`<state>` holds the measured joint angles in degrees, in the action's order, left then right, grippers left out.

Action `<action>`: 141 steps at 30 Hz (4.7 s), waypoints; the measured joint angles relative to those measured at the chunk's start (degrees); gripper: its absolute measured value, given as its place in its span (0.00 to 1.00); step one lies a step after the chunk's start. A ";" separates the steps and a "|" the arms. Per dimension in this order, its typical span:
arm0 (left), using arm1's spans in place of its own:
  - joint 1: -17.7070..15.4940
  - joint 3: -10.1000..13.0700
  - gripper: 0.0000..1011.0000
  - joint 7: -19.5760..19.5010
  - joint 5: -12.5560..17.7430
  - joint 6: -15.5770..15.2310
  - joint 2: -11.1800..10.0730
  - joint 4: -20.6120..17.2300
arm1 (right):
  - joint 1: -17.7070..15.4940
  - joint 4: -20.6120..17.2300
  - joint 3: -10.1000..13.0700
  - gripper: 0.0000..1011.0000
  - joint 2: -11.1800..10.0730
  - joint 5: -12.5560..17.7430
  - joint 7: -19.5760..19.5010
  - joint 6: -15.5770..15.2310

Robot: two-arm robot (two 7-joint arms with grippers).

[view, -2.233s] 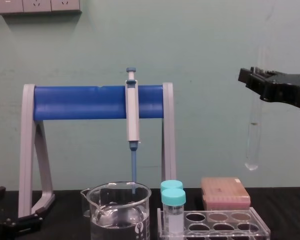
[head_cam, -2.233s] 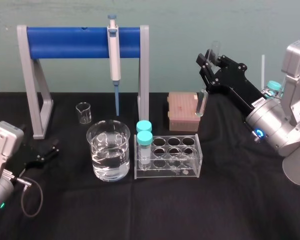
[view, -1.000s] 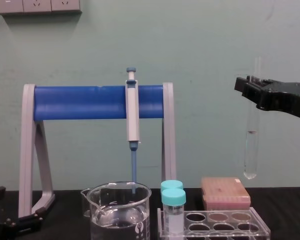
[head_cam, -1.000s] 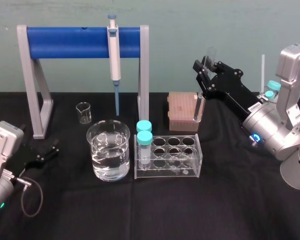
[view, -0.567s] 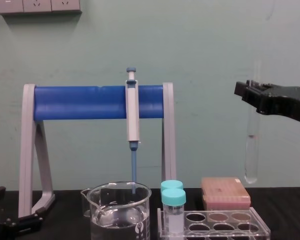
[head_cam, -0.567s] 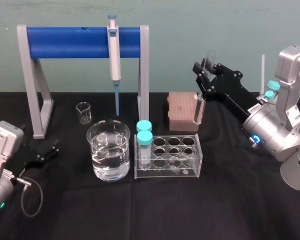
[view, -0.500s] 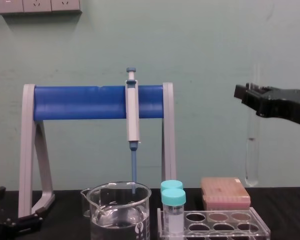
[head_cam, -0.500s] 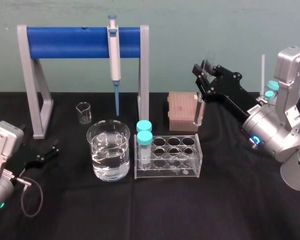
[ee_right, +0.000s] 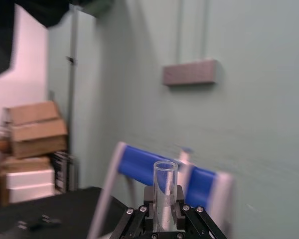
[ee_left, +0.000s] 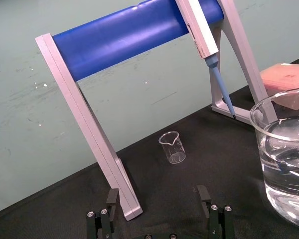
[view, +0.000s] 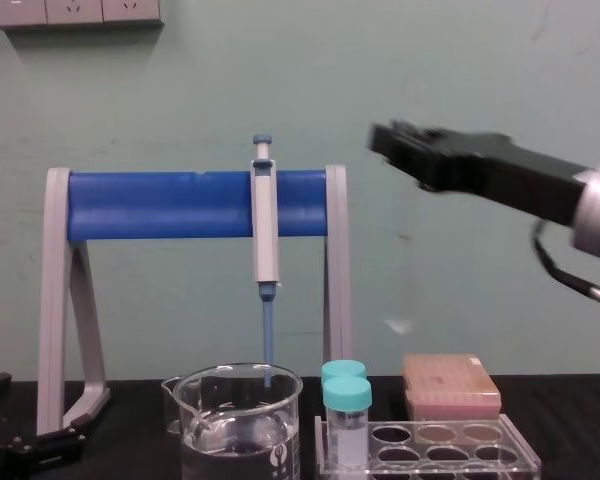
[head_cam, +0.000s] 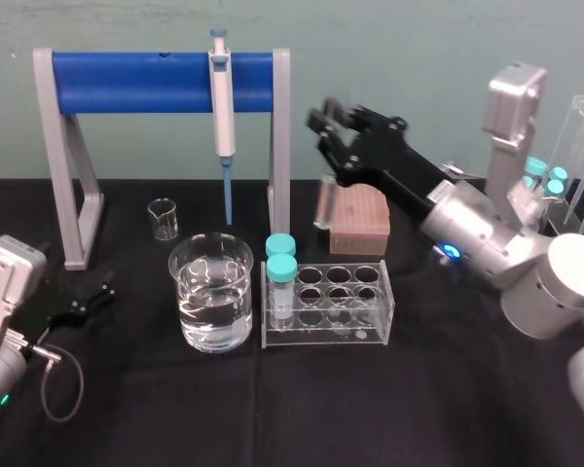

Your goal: Hold the test tube with one hand and immerse one end into the beaker, then return it to the test tube rack.

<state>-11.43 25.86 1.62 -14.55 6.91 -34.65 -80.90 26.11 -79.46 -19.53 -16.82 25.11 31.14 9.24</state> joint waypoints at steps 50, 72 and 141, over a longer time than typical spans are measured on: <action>0.00 0.00 0.99 0.00 0.00 0.00 0.00 0.00 | 10.45 22.52 -12.47 0.22 9.32 3.15 8.60 1.41; 0.00 0.00 0.99 0.00 -0.01 0.00 0.00 0.00 | 10.15 22.36 -12.84 0.22 9.08 0.91 7.76 1.32; 0.00 0.00 0.99 0.00 0.00 0.00 0.00 0.00 | 10.65 24.44 -12.32 0.22 10.17 0.43 8.55 1.81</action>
<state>-11.43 25.86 1.62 -14.55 6.91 -34.64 -80.90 36.76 -55.03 -31.85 -6.65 25.54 39.69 11.05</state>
